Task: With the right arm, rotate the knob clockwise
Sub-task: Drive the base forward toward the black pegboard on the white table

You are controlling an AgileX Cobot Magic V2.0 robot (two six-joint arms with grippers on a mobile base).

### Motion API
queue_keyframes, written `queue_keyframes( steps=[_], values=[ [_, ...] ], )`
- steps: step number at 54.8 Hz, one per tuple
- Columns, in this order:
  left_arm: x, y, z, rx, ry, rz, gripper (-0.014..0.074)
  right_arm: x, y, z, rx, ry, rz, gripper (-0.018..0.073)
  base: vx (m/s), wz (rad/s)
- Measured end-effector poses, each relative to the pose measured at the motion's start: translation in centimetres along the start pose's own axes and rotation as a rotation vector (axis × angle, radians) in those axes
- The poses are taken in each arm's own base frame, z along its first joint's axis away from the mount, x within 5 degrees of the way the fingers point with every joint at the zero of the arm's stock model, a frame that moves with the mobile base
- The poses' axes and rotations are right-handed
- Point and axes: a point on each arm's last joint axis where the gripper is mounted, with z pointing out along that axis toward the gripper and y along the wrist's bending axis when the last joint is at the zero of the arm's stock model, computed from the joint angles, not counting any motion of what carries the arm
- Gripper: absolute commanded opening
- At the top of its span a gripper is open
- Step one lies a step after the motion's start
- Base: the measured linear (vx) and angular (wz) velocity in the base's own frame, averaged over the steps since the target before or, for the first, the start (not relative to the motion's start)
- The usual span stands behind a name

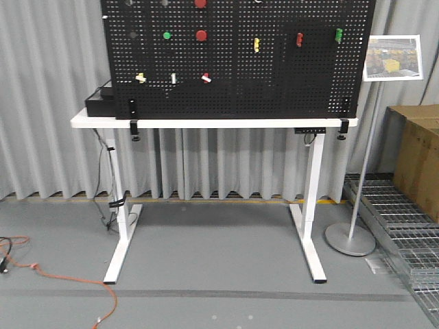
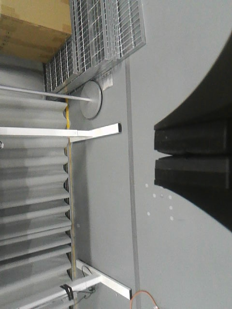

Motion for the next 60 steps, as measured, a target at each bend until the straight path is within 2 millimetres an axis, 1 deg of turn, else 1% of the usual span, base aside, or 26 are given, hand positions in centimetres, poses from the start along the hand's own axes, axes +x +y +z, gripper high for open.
queue_keyframes(
  steps=[23,60],
  values=[
    [0.0,0.0,0.0,0.0,0.0,0.0,-0.0006,0.0,0.0,0.0,0.0,0.0,0.0,-0.0008,0.32,-0.02],
    [0.0,0.0,0.0,0.0,0.0,0.0,-0.0006,0.01,0.0,0.0,0.0,0.001,0.0,-0.0008,0.42,0.02]
  ],
)
